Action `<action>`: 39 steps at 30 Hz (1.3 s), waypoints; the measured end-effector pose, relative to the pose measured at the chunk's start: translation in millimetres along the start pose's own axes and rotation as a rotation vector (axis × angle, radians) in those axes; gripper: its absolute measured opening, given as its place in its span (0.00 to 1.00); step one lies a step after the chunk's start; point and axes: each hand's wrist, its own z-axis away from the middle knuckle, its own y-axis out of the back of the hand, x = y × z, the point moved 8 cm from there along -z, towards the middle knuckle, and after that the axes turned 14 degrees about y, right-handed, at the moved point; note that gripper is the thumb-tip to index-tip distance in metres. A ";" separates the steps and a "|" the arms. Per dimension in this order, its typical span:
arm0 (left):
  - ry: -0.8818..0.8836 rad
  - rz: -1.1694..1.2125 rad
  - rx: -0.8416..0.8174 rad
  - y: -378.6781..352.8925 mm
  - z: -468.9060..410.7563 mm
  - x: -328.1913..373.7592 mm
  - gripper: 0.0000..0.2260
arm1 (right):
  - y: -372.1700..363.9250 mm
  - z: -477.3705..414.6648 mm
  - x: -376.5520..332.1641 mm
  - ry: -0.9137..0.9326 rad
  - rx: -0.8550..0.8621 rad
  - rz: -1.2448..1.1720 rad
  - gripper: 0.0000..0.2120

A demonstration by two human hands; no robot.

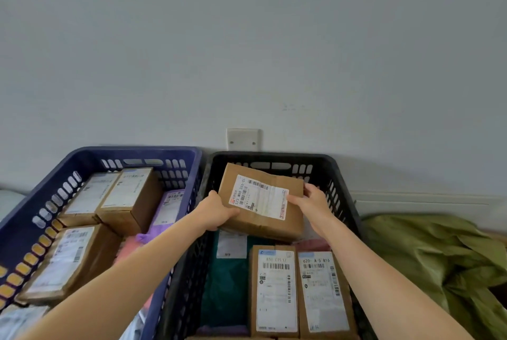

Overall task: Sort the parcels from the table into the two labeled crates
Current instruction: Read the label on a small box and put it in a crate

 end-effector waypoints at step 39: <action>-0.292 -0.773 0.078 -38.5 -37.1 30.5 0.33 | -45.1 -19.7 36.3 0.214 -0.534 0.656 0.38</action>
